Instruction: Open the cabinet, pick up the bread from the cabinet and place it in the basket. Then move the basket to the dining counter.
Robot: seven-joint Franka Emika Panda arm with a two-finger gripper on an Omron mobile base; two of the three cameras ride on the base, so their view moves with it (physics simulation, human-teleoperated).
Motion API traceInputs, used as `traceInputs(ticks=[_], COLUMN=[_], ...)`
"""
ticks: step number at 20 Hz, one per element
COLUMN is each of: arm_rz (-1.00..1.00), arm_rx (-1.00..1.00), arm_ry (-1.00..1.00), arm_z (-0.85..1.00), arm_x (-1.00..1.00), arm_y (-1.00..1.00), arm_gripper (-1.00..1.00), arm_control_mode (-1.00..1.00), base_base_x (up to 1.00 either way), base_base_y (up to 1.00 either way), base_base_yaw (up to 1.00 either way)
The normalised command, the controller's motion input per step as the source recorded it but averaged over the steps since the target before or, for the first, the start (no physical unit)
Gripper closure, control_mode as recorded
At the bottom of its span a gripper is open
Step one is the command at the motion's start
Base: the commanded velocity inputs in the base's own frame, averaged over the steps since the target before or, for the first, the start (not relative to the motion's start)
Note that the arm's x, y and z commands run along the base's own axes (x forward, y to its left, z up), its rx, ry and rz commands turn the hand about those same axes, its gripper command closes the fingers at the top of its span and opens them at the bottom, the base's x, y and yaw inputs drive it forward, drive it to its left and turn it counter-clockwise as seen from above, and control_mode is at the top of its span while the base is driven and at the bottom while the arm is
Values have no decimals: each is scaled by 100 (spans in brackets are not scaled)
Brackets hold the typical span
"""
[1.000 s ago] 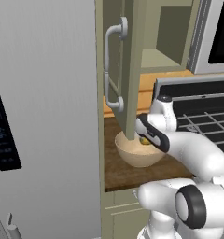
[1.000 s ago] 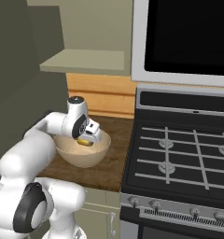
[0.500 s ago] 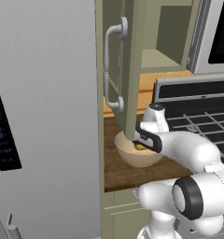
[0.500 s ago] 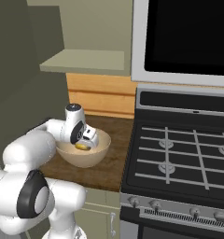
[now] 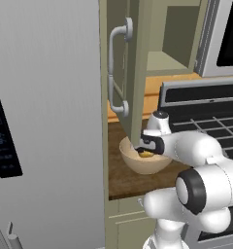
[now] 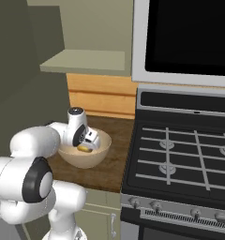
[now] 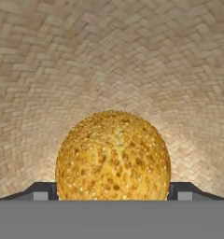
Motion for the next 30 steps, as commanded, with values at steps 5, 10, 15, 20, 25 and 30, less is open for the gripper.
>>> traceInputs(ticks=[5, 10, 15, 20, 25, 30], arm_rz=[0, 0, -13, -27, -22, -1], arm_rx=[0, 0, 0, 5, 9, 1], arm_ry=[0, 0, 0, 4, 6, 1], arm_z=[0, 3, 45, 45, 11, 0], arm_x=[0, 0, -10, -60, -34, 0], arm_y=[0, 0, -28, -86, -85, -13], arm_gripper=[-100, -100, -100, -100, -100, -100], arm_control_mode=[-100, -100, -100, -100, -100, -100], base_base_x=[0, 0, 0, 0, 0, 0], base_base_y=[0, 0, 0, 0, 0, 0], base_base_yaw=[0, 0, 0, 0, 0, 0])
